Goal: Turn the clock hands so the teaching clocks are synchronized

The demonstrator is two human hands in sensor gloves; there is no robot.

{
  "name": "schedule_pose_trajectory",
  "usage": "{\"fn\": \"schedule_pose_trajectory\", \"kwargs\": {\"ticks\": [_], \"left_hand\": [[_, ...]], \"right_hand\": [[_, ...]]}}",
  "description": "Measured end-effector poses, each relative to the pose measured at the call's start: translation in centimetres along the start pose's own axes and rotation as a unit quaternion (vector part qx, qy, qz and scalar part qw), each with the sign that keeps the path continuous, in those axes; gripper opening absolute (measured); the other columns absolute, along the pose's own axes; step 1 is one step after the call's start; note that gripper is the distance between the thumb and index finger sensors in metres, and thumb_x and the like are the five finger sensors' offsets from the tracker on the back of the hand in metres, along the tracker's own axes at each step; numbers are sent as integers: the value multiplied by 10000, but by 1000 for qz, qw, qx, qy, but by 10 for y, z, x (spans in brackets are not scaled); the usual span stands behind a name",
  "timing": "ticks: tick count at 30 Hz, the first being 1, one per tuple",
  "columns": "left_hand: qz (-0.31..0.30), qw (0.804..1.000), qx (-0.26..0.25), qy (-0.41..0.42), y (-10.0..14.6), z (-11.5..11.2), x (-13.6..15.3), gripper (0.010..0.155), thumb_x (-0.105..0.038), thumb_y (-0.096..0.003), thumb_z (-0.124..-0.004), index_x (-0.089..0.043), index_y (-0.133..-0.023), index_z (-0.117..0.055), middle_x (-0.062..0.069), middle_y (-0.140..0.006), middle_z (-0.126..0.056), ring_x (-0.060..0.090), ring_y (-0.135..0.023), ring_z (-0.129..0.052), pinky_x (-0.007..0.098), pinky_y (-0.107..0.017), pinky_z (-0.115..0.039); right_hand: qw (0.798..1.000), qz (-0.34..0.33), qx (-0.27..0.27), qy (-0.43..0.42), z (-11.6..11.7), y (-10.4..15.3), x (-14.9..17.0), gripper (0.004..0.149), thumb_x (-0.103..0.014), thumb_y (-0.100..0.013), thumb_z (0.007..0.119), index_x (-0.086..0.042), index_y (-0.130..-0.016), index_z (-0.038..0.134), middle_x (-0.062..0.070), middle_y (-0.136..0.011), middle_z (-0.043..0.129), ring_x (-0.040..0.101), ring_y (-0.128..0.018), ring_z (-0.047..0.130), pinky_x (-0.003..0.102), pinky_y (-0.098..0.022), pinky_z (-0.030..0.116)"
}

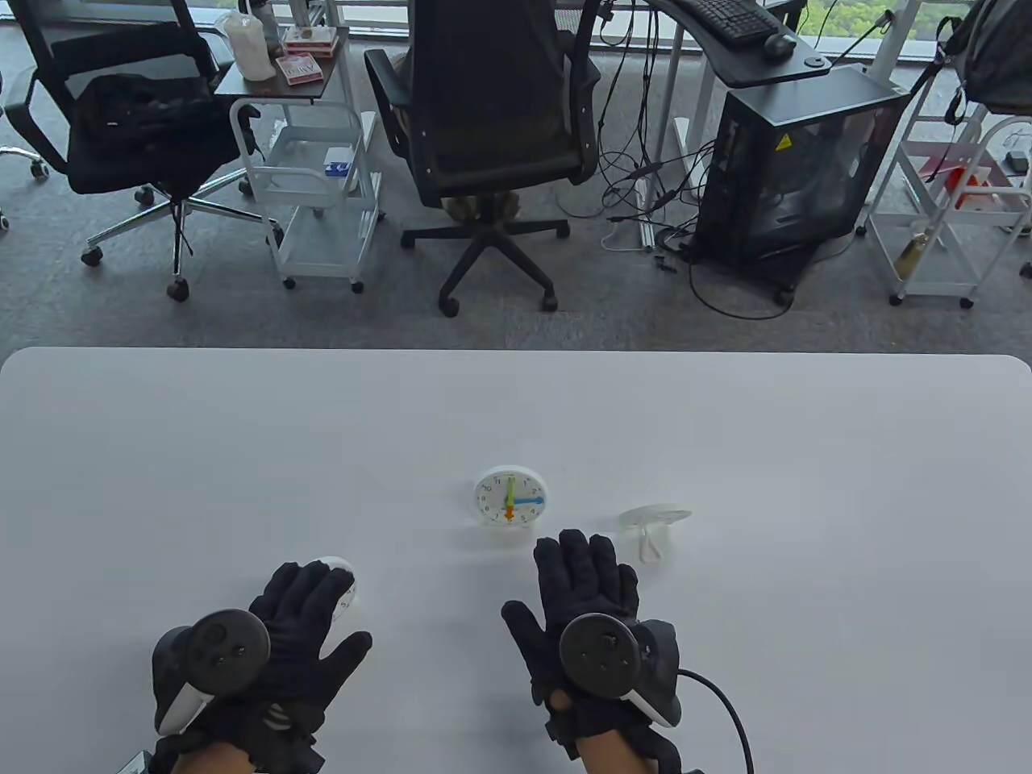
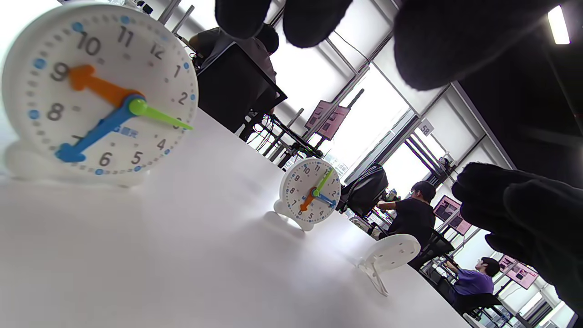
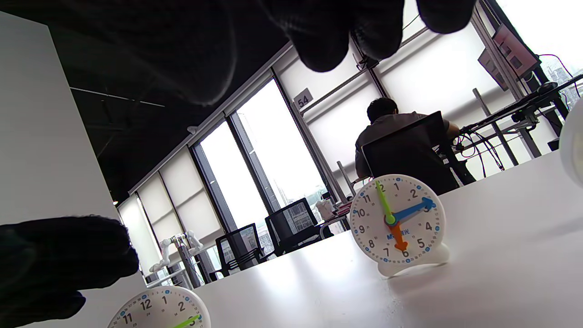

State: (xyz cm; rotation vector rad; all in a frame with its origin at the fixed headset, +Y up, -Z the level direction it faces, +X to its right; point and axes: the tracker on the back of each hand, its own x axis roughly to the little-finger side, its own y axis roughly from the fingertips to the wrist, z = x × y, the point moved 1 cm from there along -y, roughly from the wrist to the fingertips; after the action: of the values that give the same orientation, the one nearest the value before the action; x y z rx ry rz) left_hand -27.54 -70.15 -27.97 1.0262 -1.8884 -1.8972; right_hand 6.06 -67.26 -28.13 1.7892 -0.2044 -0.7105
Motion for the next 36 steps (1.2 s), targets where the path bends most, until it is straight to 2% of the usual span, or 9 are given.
{"fn": "schedule_pose_trajectory", "kwargs": {"ticks": [11,26,36], "left_hand": [[22,998,-35,49,5,17,12,797,-610,-507,-782,-164,-1104,-497,262,-1182,-464,597,-1037,-304,738,-628,-289],[27,998,-33,54,5,20,12,793,-610,-510,-777,-164,-1104,-499,265,-1181,-463,597,-1037,-306,739,-628,-291],[48,994,-65,75,9,38,22,797,-610,-512,-778,-159,-1105,-492,266,-1182,-458,601,-1035,-310,740,-627,-295]], "right_hand": [[1000,7,-15,-10,5,-4,0,779,-503,-519,733,35,-1057,563,319,-1078,473,660,-940,432,765,-576,382],[999,16,-33,-11,7,-4,0,765,-496,-522,734,46,-1043,595,330,-1066,499,671,-926,446,764,-570,391],[1000,15,-25,-12,5,-4,1,763,-495,-522,734,49,-1040,601,333,-1063,504,671,-924,447,765,-568,387]]}}
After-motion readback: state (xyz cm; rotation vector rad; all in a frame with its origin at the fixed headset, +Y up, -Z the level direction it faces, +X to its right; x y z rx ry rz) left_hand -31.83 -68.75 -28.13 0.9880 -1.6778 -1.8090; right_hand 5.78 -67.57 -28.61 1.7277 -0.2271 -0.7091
